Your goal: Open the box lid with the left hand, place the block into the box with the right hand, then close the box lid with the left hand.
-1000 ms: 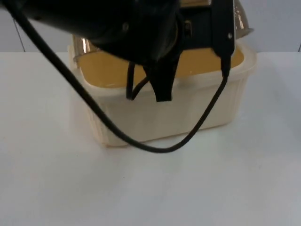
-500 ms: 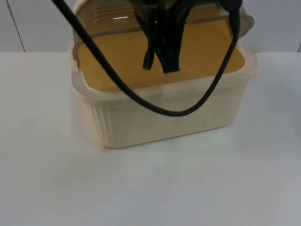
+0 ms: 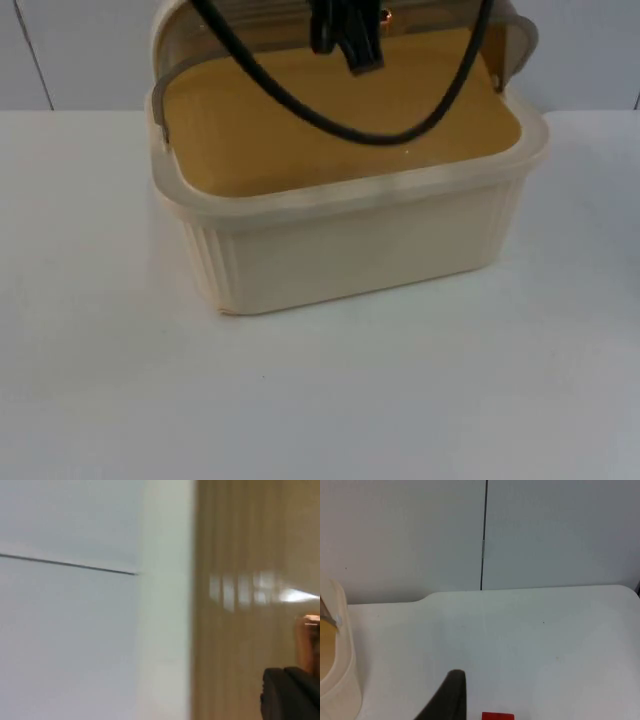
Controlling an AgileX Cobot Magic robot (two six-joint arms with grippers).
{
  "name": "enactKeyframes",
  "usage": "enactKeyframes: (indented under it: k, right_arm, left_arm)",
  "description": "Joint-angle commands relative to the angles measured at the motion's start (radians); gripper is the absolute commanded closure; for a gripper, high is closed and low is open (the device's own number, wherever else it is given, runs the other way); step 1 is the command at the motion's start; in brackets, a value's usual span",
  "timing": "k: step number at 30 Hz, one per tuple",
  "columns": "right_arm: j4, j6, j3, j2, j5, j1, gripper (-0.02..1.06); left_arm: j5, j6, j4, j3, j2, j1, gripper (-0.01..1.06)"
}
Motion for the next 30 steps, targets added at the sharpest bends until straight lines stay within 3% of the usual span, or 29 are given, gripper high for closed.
enactKeyframes:
  k: [1,3,11,14,18,22,23,26,30]
  right_arm:
    - [-0.002,0.001,-0.005,-0.002,-0.007,-0.005,0.00]
    - [-0.002,0.001,-0.005,-0.002,-0.007,-0.005,0.00]
    - [-0.004,0.001,-0.005,-0.002,0.002,-0.005,0.00]
    - [-0.004,0.005,-0.005,-0.002,0.002,-0.005,0.00]
    - [-0.002,0.004,-0.005,-0.002,-0.002,-0.005,0.00]
    - [-0.002,0.004,-0.005,-0.002,-0.002,-0.005,0.00]
    - [-0.002,0.004,-0.005,-0.002,-0.002,-0.005,0.00]
    - [-0.002,0.004,-0.005,-0.002,0.000,-0.005,0.00]
    - [-0.002,0.004,-0.005,-0.002,0.004,-0.005,0.00]
  left_arm:
    - [-0.022,-0.005,-0.014,-0.010,-0.011,0.016,1.05]
    - [-0.041,-0.023,-0.011,-0.010,-0.011,0.042,1.05]
    - [0.086,-0.054,-0.087,-0.010,-0.086,0.021,1.05]
    - [0.162,-0.048,-0.234,-0.010,-0.144,0.003,1.05]
    - [0.158,-0.020,-0.352,-0.010,-0.169,0.003,1.05]
    - [0.156,0.204,-0.475,-0.008,-0.123,0.003,1.05]
    - [0.156,0.204,-0.475,-0.008,-0.123,0.003,1.05]
    - [0.161,0.431,-0.595,-0.008,-0.076,0.003,1.05]
    - [0.097,0.460,-0.570,-0.008,-0.026,0.003,1.05]
